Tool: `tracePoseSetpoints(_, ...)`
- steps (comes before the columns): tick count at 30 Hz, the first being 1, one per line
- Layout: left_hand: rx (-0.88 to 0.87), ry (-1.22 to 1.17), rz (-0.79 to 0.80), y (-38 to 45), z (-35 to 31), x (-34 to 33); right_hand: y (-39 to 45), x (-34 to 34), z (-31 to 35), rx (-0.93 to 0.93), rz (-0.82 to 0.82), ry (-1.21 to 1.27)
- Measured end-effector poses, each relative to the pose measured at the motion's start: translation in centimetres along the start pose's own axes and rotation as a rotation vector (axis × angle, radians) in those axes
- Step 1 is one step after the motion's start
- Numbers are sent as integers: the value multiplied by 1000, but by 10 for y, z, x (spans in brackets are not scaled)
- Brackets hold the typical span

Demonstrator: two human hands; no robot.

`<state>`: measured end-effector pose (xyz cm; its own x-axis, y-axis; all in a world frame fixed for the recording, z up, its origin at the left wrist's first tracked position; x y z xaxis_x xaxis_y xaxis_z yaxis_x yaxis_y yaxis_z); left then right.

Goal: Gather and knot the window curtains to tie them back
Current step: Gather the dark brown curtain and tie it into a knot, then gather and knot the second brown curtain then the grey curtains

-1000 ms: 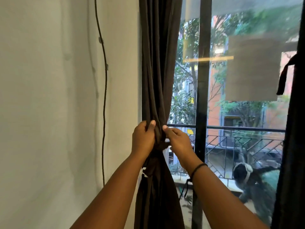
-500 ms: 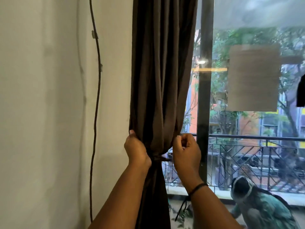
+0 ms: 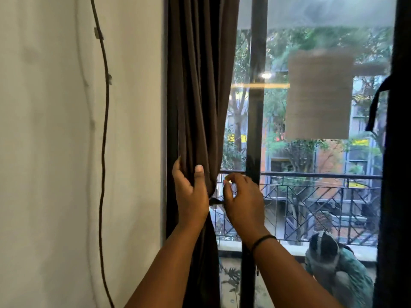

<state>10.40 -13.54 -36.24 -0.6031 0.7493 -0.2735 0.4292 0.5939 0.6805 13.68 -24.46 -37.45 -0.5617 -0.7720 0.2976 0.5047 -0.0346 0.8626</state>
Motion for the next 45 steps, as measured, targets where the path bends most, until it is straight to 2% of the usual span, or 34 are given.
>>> tracePoseSetpoints(3,-258,294,-48,-31,-9,-26,-8,31,-27,72,29,-219)
tracePoseSetpoints(7,-313,578,-94,-80,-23,-75,-8,90,-76,137,26,-394)
tracePoseSetpoints(10,-363,594,-49,-114,-37,-117,-7,133,-109,176,-54,-432)
tracePoseSetpoints(14,-346,508,31,-150,-61,-178,0,184,-138,194,-85,-447)
tracePoseSetpoints(18,-336,306,170,-159,-102,-242,25,241,-168,254,-117,-281)
tracePoseSetpoints(21,-370,210,254,-149,-140,-282,51,282,-182,324,-146,-99)
tracePoseSetpoints(24,-417,180,316,-133,-174,-320,75,314,-193,328,-233,-53)
tracePoseSetpoints(29,-397,163,406,-101,-206,-383,122,344,-222,368,-206,-227)
tracePoseSetpoints(32,-399,140,437,-71,-223,-420,165,362,-242,414,-254,-368)
tracePoseSetpoints(35,-442,148,392,-36,-245,-448,219,388,-243,369,-277,-452)
tracePoseSetpoints(39,-472,288,272,13,-280,-471,297,419,-229,163,-292,-543)
tracePoseSetpoints(42,-492,416,175,43,-309,-484,350,440,-218,64,-274,-323)
tracePoseSetpoints(45,-501,454,116,63,-336,-495,393,456,-210,76,-239,-199)
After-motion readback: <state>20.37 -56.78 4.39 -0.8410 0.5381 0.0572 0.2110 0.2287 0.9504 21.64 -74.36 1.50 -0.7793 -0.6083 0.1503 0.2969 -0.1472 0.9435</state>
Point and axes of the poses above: each hand's wrist, its own y-axis towards the middle knuckle, its own x-axis out of the back of the hand, z = x × y, the point moved 1 cm from there along y, towards the middle knuckle, and after that the axes turned 1 degree about -y, right-handed, at the moved point
